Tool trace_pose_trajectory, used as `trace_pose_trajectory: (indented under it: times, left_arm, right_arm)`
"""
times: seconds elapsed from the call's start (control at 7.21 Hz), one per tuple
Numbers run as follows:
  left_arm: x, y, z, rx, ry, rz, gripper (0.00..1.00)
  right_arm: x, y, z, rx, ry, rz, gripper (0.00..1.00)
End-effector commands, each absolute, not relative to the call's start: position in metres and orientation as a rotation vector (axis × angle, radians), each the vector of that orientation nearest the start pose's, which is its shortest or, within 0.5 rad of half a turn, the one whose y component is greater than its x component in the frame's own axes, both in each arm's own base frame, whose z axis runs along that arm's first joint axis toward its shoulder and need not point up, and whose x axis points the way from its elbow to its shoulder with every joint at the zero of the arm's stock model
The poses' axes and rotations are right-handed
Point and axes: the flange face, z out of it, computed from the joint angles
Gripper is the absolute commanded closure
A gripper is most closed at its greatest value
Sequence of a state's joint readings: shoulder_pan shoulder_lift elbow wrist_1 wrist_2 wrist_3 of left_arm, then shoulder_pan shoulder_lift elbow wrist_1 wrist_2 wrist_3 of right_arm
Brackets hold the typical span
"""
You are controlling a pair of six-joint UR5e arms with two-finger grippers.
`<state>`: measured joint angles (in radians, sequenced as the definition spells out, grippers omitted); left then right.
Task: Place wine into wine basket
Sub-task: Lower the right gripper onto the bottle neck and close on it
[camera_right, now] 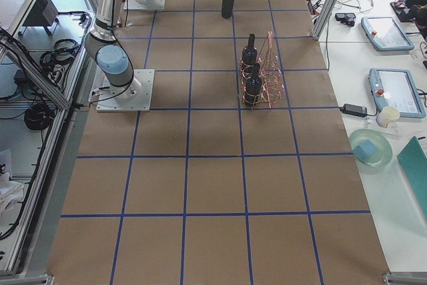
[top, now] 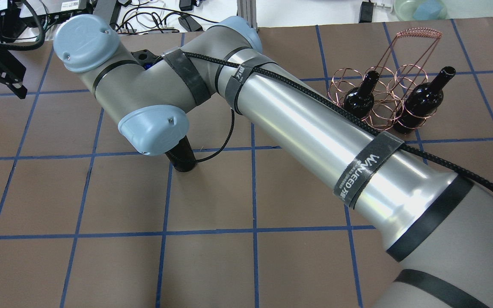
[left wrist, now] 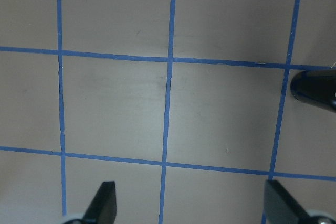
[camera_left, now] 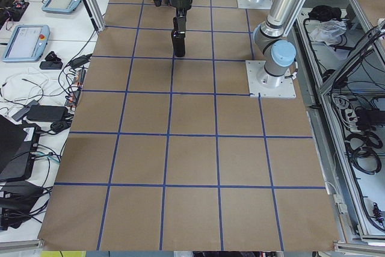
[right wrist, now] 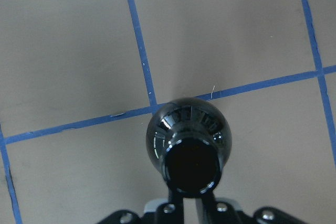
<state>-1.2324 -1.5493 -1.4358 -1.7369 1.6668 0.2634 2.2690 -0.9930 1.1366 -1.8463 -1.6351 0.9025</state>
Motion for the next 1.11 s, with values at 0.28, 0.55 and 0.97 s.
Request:
trace_pose_trajectory:
  times: [0.28, 0.55, 0.97]
  left_arm:
    - [0.0442, -0.4907, 0.5483, -0.121, 3.05, 0.06, 0.0]
    - [0.045, -0.4907, 0.5491, -0.123, 3.049, 0.058, 0.0]
    - [0.0457, -0.4906, 0.5483, -0.126, 3.049, 0.06, 0.0]
  right_arm:
    - [0.5684, -0.4778, 0.3729, 0.335, 3.061, -0.189, 0.35]
    - [0.5679, -0.4786, 0.3718, 0.311, 3.071, -0.198, 0.22]
    - [0.5616, -0.4856, 0.3711, 0.253, 3.084, -0.203, 0.49]
